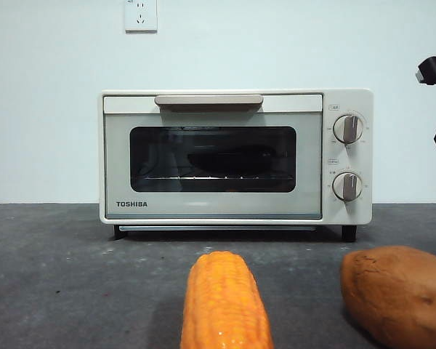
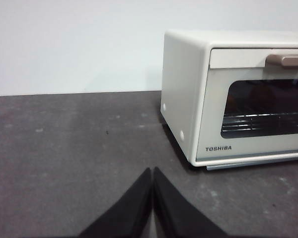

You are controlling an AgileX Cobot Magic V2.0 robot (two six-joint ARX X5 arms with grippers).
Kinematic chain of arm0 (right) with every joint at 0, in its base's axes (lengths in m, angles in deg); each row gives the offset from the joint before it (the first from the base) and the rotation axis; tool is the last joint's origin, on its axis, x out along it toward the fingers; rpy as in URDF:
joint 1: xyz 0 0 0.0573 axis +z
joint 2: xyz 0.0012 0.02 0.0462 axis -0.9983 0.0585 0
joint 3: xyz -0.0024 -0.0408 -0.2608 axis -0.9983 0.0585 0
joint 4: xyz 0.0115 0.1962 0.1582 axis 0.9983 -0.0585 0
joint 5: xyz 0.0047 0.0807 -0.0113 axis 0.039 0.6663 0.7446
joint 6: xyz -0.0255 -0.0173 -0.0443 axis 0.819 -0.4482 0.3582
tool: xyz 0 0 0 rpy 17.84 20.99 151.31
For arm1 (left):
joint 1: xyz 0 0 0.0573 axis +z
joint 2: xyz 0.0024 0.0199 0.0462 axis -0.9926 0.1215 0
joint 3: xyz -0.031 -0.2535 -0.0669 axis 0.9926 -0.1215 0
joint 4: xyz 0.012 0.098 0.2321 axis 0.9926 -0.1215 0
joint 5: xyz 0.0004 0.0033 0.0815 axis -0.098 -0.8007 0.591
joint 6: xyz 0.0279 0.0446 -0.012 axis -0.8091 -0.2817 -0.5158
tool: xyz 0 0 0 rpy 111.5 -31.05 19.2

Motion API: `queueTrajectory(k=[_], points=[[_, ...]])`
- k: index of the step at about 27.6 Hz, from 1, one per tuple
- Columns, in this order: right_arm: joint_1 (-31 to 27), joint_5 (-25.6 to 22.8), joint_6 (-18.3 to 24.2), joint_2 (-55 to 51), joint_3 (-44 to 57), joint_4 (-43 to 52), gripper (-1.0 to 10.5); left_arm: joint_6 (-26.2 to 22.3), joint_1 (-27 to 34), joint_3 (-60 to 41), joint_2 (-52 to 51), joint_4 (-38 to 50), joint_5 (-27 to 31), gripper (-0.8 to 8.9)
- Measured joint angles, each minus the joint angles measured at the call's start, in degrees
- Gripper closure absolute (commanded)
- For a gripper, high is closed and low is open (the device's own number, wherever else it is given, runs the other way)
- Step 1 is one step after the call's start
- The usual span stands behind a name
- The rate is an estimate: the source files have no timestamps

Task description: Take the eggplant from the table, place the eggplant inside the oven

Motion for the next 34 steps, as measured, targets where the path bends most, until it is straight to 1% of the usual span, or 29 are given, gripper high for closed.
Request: queueTrajectory(k=[3, 12, 13, 15, 16, 18, 20, 21, 25, 27, 30, 32, 34], points=[[0.00, 0.00, 0.00, 0.00, 0.00, 0.00, 9.4, 0.00, -0.02, 0.00, 0.22, -3.08, 0.00, 8.07], [0.00, 0.00, 0.00, -0.68, 0.00, -0.33, 9.4, 0.00, -0.02, 0.00, 0.20, -2.91, 0.00, 8.07], [-0.02, -0.33, 0.00, -2.25, 0.00, -0.94, 9.4, 0.00, 0.00, 0.00, 0.20, -2.89, 0.00, 8.07], [-0.02, -3.30, 0.15, -8.57, 0.00, -1.36, 9.4, 0.00, -0.02, 0.00, 0.20, -2.89, 0.00, 8.07], [-0.26, -4.79, 0.90, -12.17, 0.00, -1.31, 9.4, 0.00, -0.02, 0.00, 0.20, -2.89, 0.00, 8.07], [-2.60, -5.49, 3.30, -20.63, 0.02, -1.29, 9.4, 0.00, -0.02, 0.00, 0.20, -2.89, 0.00, 8.07], [-6.86, -5.11, 5.16, -28.57, 1.33, -0.74, 9.4, 0.00, 0.00, 0.00, 0.20, -2.89, 0.00, 8.07], [-9.33, -3.91, 5.84, -32.11, 2.97, -0.52, 9.4, 0.00, -0.02, 0.00, 0.20, -2.89, 0.00, 8.07], [-15.39, 0.96, 6.49, -38.27, 9.20, -0.90, 9.4, 0.00, 0.00, 0.00, 0.20, -2.91, 0.00, 8.07], [-18.10, 4.85, 6.51, -40.19, 12.55, -1.20, 9.4, 0.00, 0.00, 0.00, 0.20, -2.91, 0.00, 8.07], [-21.38, 12.74, 6.51, -40.48, 16.46, -1.38, 9.4, 0.00, -0.02, 0.00, 0.20, -2.91, 0.00, 8.07], [-22.80, 17.53, 6.51, -40.48, 18.60, -1.38, 9.4, 0.00, 0.00, 0.00, 0.20, -2.84, 0.00, 8.07], [-23.56, 20.85, 6.49, -40.48, 20.20, -1.40, 9.4, 0.00, -0.02, 0.00, 0.20, -2.89, 0.00, 8.07]])
